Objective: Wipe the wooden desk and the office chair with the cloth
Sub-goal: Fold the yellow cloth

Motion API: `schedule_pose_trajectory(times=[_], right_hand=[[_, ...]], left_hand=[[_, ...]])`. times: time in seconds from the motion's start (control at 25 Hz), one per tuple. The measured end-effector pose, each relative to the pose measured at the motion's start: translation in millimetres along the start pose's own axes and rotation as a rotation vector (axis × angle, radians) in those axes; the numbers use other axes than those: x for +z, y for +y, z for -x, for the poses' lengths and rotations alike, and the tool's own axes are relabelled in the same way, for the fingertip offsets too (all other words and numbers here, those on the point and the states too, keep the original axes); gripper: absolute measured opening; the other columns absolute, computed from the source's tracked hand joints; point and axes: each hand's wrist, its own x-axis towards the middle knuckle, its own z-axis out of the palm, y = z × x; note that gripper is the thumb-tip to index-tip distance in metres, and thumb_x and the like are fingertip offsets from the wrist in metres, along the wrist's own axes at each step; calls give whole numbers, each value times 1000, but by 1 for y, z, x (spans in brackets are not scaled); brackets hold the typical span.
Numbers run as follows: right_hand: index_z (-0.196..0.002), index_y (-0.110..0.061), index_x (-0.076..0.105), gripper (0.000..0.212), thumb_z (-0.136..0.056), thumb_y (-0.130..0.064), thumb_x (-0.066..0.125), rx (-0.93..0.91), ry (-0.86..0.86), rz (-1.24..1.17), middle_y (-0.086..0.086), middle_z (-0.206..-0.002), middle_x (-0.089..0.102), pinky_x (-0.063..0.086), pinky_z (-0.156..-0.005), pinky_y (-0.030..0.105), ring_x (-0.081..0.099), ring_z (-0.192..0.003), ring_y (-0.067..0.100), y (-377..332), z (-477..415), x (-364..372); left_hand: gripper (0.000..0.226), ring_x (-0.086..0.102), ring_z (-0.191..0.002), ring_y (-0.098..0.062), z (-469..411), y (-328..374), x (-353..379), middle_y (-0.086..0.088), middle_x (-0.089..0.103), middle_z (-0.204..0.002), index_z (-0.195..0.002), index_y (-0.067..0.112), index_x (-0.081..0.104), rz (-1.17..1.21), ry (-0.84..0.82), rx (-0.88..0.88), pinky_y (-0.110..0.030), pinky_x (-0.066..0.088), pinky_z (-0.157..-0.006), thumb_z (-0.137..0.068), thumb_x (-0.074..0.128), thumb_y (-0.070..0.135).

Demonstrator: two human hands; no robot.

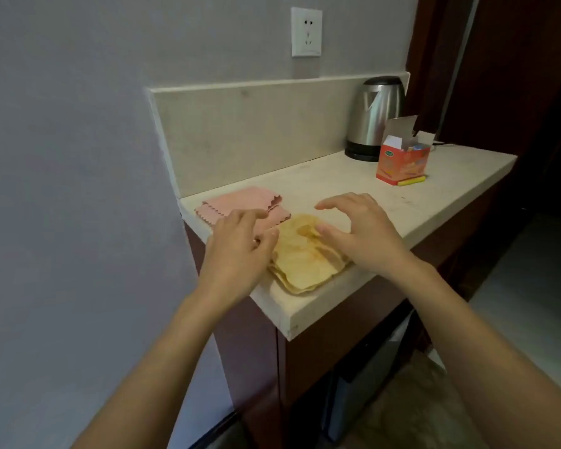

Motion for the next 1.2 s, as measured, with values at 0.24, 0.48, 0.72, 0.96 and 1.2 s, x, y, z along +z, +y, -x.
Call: schedule_pose_trajectory(times=[0.24,0.48,0.72,0.96,1.2], right_hand=[[-149,-35,16,77,-85,-66,45,-21,-365,197,2,-149,37,27,-107,44,30,-137,26,21,-31,13],[-136,-31,41,65,-80,-31,74,-141,-350,-265,-4,-124,54,43,-91,26,52,-113,14,24,-34,16],[-104,-26,63,47,-65,-9,84,-182,-236,-716,-14,-89,61,45,-65,8,59,-72,-7,-10,-31,4],[-88,-23,68,33,-64,-6,84,-244,-491,-1185,-2,-87,73,55,-68,23,69,-78,11,-112,9,22],[-85,-18,70,21,-69,-9,80,-180,-762,-1409,-3,-82,73,55,-68,24,68,-77,10,-248,103,79]], left_hand=[[60,36,-127,-27,-17,8,30,-5,44,-140,-142,21,35,-486,-131,-189,-43,29,-103,-92,41,53],[35,49,-101,-18,-13,33,38,0,56,-104,-114,22,60,-171,132,-327,-24,44,-84,-81,70,25],[30,60,-71,-8,24,63,11,3,59,-88,-99,22,65,338,444,-435,-17,51,-57,-78,72,1],[40,65,-85,-11,119,62,-76,-2,64,-102,-101,22,63,566,699,-437,-26,53,-73,-76,67,-9],[37,64,-87,-15,265,34,-157,-1,67,-96,-101,21,65,638,884,-620,-27,53,-69,-74,64,-4]])
